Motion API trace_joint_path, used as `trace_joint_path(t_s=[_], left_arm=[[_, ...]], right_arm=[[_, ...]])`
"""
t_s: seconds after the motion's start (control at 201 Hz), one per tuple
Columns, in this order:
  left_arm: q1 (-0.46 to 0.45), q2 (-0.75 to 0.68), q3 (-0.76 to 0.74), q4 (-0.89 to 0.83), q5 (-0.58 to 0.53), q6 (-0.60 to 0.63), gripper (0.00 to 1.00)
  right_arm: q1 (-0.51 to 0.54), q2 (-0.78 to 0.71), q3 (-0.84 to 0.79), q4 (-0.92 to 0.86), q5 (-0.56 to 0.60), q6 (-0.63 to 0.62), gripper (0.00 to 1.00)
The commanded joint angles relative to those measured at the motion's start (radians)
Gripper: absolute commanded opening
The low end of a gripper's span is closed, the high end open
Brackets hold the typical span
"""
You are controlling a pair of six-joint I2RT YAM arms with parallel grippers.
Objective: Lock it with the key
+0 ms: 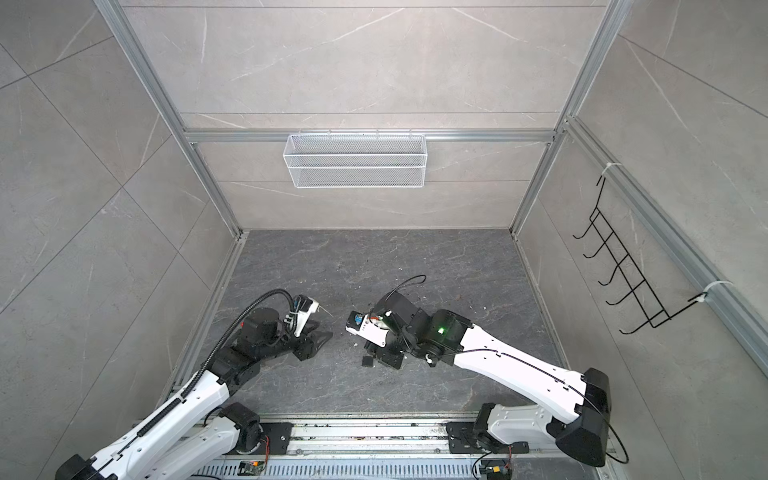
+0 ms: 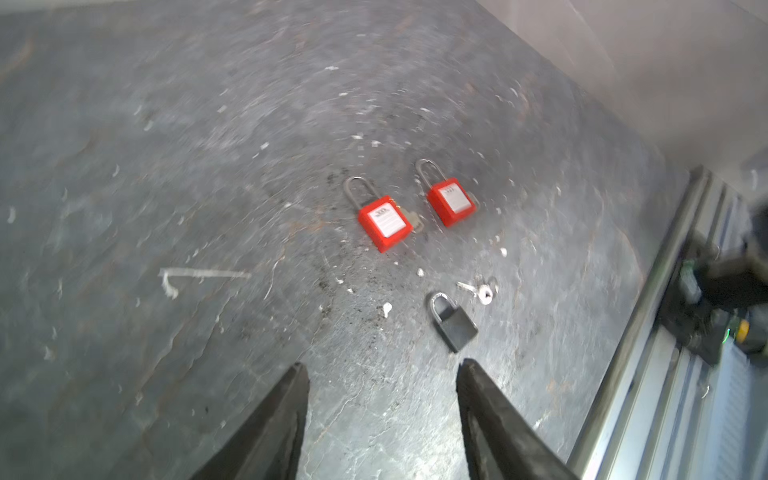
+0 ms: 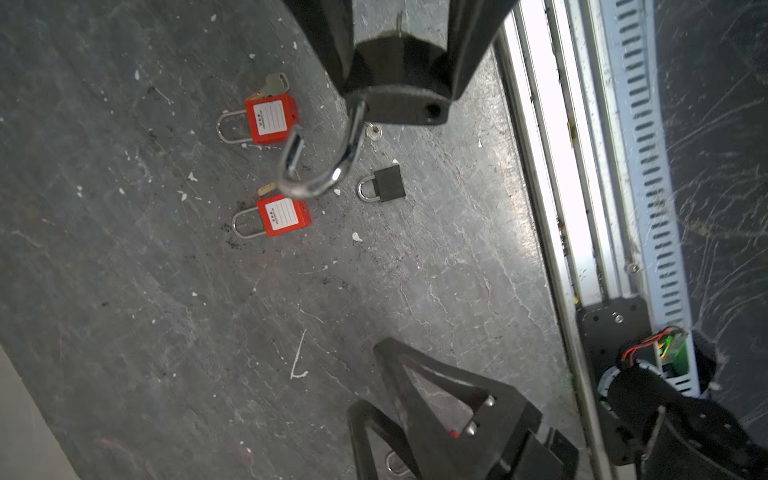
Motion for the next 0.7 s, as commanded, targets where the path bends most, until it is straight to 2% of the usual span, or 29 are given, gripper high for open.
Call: trace_joint_path(t_s=[0.0, 0.11, 0.304, 0.448, 0.692], left_arm=[[-0.051, -0.052, -0.046, 0.168, 0.030, 0.278, 0.55], [-0.080, -0.108, -0.103, 0.280, 0.122, 0.432, 0.53], [-0.109, -0.113, -0.087, 0.271, 0.254, 0.649, 0.49], [-0.119, -0.073, -0.058, 0.265, 0.316, 0.743, 0.42], [-0.171, -0.036, 0.015, 0.191, 0.352, 0.855, 0.41]], right_arm=[[-0.006, -0.042, -0.028, -0.073, -0.140, -0.144, 0.28], [-0.017, -0.068, -0.032, -0.112, -0.176, -0.178, 0.28], [-0.031, -0.024, 0.008, -0.223, -0.199, -0.240, 0.29], [-0.034, 0.010, 0.024, -0.239, -0.216, -0.260, 0.29], [-0.037, 0.075, 0.064, -0.260, -0.274, -0.265, 0.29]])
